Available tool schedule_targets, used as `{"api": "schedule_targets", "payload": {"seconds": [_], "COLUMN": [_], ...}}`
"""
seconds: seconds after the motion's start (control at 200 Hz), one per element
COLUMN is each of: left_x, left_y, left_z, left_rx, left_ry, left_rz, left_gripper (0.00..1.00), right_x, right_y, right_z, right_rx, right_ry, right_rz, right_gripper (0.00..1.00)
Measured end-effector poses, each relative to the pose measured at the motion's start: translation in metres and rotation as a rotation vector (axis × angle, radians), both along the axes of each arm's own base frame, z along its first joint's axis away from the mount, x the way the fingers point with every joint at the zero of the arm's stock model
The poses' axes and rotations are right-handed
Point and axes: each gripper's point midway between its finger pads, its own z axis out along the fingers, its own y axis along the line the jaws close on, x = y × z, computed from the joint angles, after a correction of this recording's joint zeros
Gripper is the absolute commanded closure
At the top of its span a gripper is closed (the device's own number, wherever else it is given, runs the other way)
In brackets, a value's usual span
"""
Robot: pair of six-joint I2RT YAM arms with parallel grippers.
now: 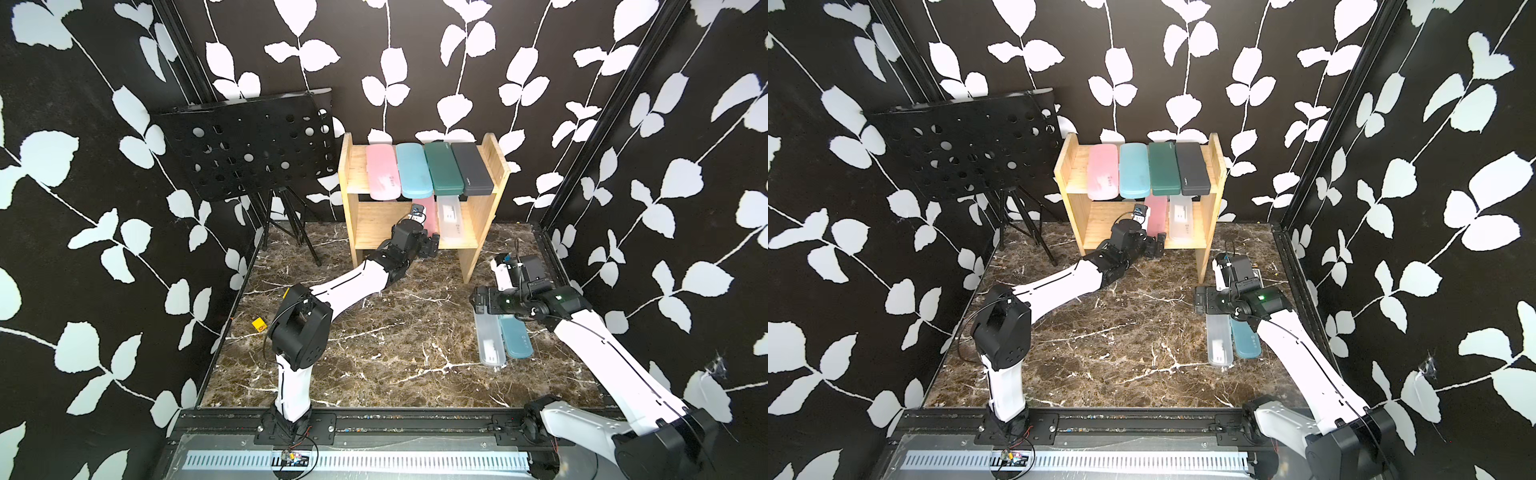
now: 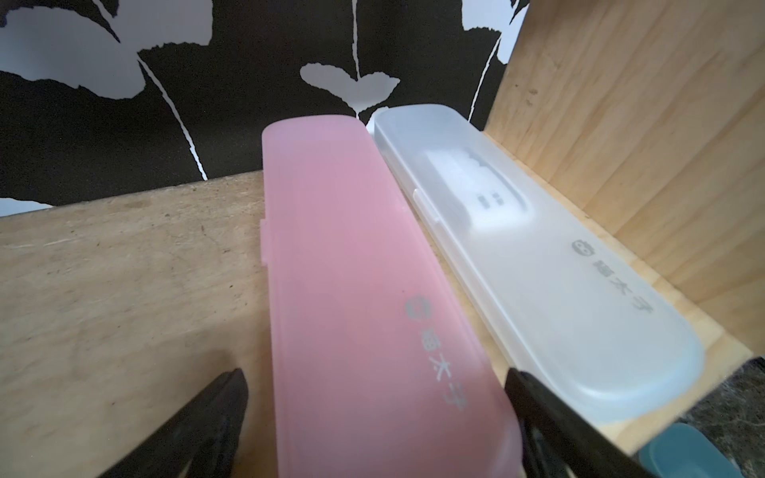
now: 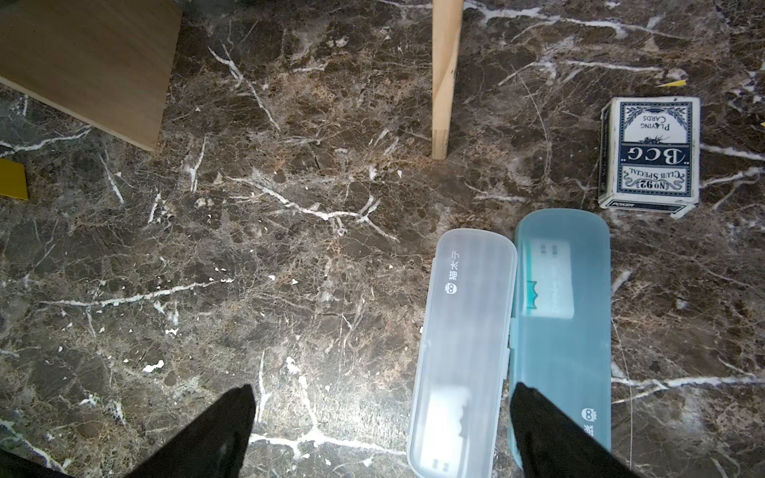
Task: Remove the pencil cases from the shelf
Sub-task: Pick up the pencil case from the shelf.
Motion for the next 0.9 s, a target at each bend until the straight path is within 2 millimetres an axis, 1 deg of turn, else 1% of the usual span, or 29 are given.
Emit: {"api": "schedule_targets", "payload": {"seconds": [0.075,0.175,0.36,0.495,0.68,0.81,0.9], "left_x": [0.002,0.004,0.007,0.007,0.007,0.000,-0.009], "left_y": [0.001,0.003,0.008,0.009,0.011,0.021,0.030], "left_z": [0.000,0.000,-0.001,-0.001,-0.002,-0.001,-0.002], "left_rx": [0.003,0.005,0.007,0.009,-0.001,-0.002,-0.008], "left_ry": [-0.002,-0.004,-0.006,-0.009,-0.025,-0.028,-0.023], "left_rz": [0.012,0.029,0.058,0.069,0.074,0.087,0.097], "left_gripper": [0.02,0.10,0.28,0.29,0.33,0.34,0.34], "right_x": [0.000,0.001,0.000,0.000,-0.002,-0.004,-0.005], "right_y": [0.000,0.000,0.001,0.001,0.000,0.000,0.000], "right_z": [-0.001,-0.002,-0.002,-0.002,0.002,0.004,0.005], "right_rx": [-0.003,-0.005,-0.004,-0.003,0.003,0.007,0.011], "right_ry": [0.003,0.005,0.005,0.006,-0.003,-0.007,-0.008], "right_rz": [0.003,0.006,0.008,0.008,0.009,0.006,0.004], "right_gripper": [0.01,0.01,0.01,0.01,0.01,0.01,0.01]}}
